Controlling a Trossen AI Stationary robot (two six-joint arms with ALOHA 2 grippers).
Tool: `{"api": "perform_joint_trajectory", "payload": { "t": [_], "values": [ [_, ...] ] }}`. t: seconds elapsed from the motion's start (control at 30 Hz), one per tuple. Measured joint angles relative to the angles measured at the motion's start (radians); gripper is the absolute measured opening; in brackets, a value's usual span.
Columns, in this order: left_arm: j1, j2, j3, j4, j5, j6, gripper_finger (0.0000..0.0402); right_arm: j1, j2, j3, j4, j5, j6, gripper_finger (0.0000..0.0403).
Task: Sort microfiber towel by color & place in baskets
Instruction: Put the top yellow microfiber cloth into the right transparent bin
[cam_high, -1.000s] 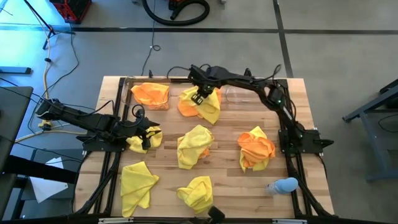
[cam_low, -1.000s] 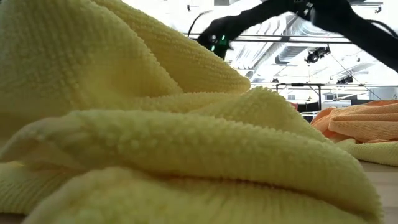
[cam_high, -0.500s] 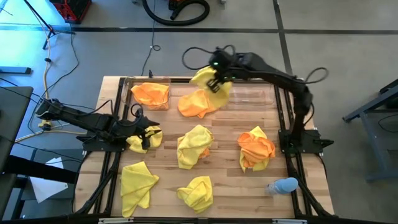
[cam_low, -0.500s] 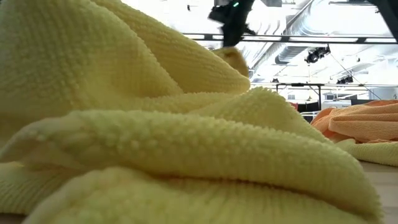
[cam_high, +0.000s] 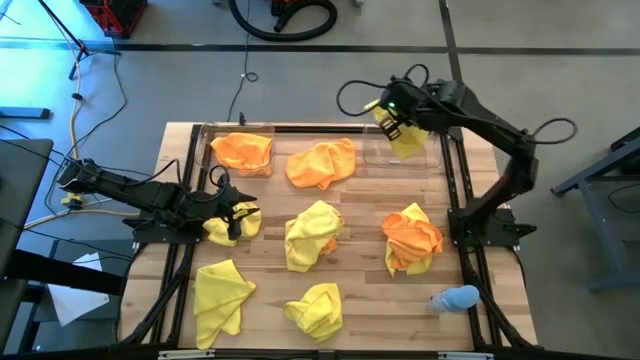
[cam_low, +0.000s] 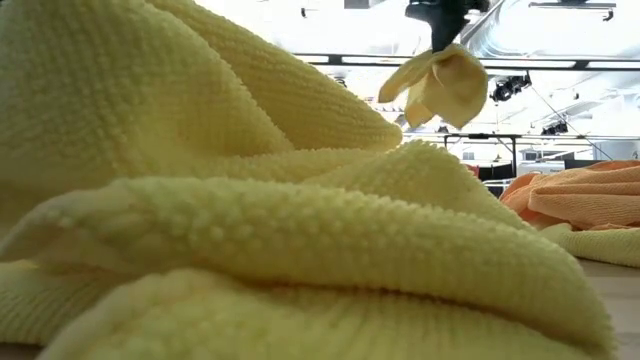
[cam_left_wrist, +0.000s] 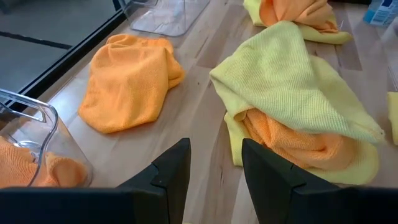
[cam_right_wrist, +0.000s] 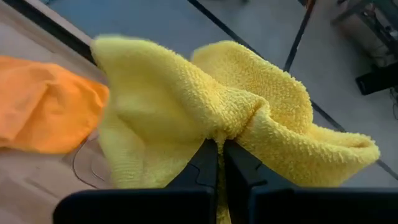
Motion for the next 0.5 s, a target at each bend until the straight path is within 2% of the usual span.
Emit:
{"api": "perform_joint_trajectory", "payload": {
  "t": [0.13,0.27,0.4,0.5],
  "values": [
    [0.000,0.000,0.000,-0.010,0.001,-0.013,0.0131,-0.014,-0.134,-0.272,0.079,-0.040,0.041,0.0001],
    [0.000,0.000,0.000,-0.010,0.001,-0.017,0.0131,-0.059,-0.295,-0.519,0.237,-0.217,0.086,0.0000],
    [0.000,0.000,0.000,-0.006,0.001,-0.017,0.0131,-0.128,-0.399,-0.659,0.347,-0.411,0.117,0.0000],
    [0.000,0.000,0.000,0.002,-0.001,-0.016,0.0131,-0.208,-0.419,-0.696,0.356,-0.458,0.138,0.0000]
  ]
}}
